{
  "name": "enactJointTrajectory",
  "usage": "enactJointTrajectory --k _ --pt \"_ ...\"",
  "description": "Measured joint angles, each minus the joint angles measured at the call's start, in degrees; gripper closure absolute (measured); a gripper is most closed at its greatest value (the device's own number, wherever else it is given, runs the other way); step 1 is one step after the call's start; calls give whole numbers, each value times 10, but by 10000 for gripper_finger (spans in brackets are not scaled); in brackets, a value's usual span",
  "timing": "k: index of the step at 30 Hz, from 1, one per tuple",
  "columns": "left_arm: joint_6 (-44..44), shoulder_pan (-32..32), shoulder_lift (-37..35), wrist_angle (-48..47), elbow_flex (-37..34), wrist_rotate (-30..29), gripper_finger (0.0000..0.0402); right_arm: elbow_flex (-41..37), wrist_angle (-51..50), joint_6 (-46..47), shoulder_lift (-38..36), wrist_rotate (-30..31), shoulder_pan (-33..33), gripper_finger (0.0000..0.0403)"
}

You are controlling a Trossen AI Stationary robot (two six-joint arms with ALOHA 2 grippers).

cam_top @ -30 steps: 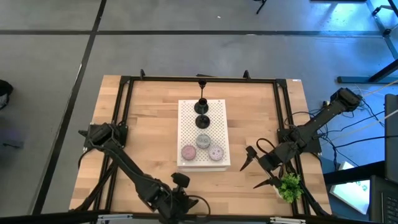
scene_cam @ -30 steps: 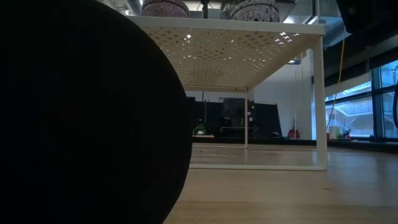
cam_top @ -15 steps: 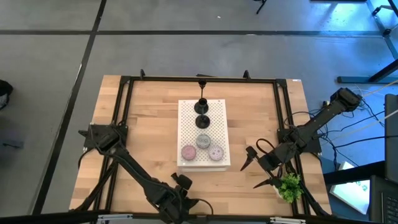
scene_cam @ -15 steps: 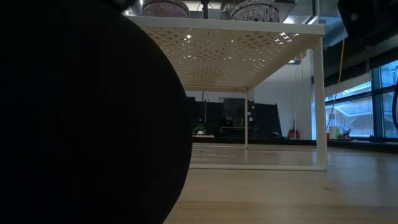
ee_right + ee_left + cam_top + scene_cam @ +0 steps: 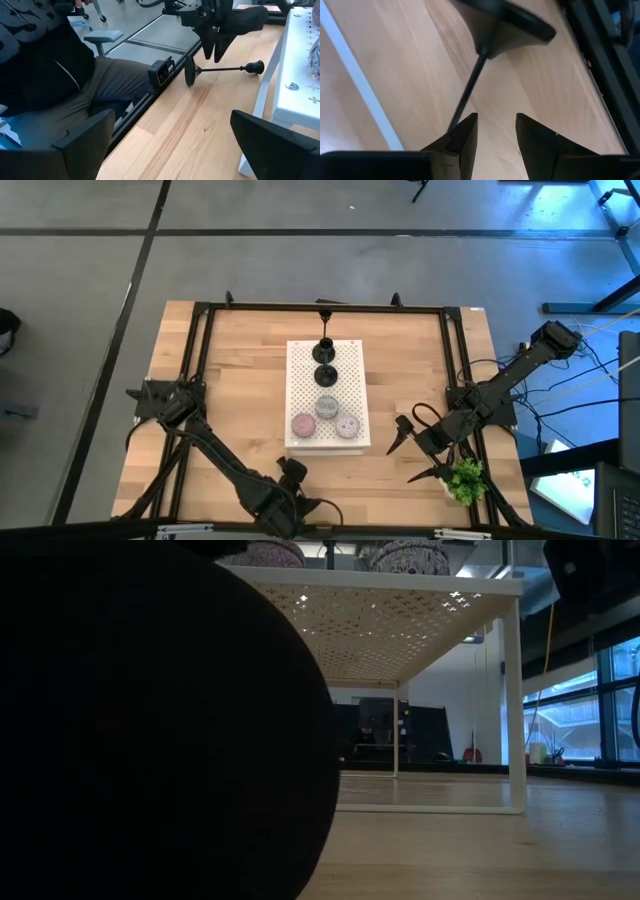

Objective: Pick & Place candle stick holders
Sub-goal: Put the black candle holder on the shelf

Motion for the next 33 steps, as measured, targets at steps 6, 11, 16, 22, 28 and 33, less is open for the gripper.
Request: enactJointTrajectory --k 6,11,16,22,28,33 --pt "38 5 0 1 5 -45 273 0 1 0 0 0 0 3" --pt "47 17 0 2 5 -55 274 0 3 -1 0 2 0 3" --pt "46 21 0 2 5 -41 274 0 3 0 0 2 0 3" --pt "28 20 0 2 5 -16 274 0 -4 0 0 1 0 3" --pt "17 19 5 14 2 -7 274 0 -4 0 0 1 0 3" --pt "15 19 24 25 2 21 278 0 -4 7 0 1 0 3"
